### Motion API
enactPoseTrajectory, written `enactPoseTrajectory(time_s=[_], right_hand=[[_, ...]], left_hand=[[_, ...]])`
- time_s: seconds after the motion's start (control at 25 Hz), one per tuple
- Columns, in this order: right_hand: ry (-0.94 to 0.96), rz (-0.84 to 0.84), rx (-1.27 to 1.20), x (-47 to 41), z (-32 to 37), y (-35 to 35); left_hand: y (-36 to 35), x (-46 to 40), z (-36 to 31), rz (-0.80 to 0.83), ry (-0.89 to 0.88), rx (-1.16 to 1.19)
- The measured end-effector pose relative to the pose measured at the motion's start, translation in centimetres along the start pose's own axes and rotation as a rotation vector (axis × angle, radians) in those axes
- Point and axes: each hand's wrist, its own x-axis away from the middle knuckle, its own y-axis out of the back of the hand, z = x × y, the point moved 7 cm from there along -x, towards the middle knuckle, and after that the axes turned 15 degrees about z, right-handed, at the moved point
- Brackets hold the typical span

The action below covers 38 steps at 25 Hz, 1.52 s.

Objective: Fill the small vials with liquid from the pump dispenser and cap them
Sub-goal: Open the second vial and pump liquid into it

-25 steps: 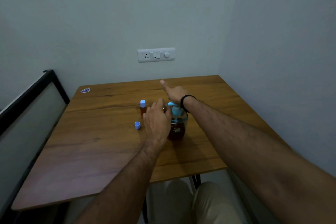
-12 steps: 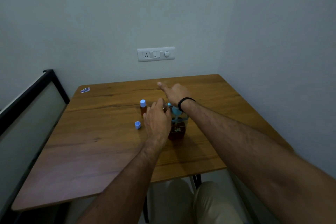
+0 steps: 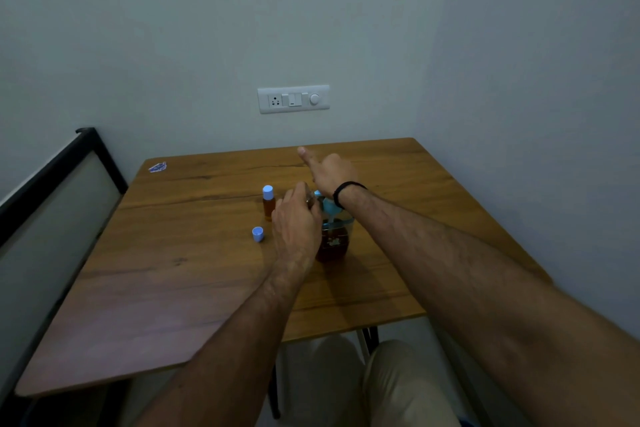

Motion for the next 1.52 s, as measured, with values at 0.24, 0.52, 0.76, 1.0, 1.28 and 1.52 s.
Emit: enactPoseTrajectory(time_s=[0.24, 0.52, 0.76, 1.0, 1.28, 1.52], right_hand=[[-0.034, 0.13, -0.016, 0.0, -0.2, 0.0], [-0.054, 0.15, -0.016, 0.2, -0.1, 0.3], [-0.017, -0.025, -0.051, 0.1, -0.6, 0.3], [-0.07, 0.171, -0.092, 0.1, -0.4, 0.3], [-0.053, 0.087, -0.013, 0.8, 0.0, 0.6], [-0.056, 0.029, -0.048, 0.3, -0.5, 0.6]], left_hand=[[0.0, 0.0, -0.2, 0.005, -0.017, 0.019], [0.3, 0.3, -0.3, -0.005, -0.013, 0.006], [0.3, 0.2, -0.5, -0.003, -0.023, -0.001], [0.5, 0.3, -0.6, -0.014, -0.028, -0.008], [0.1, 0.1, -0.2, -0.007, -0.026, 0.001], [-0.1, -0.1, 0.0, -0.02, -0.015, -0.021]])
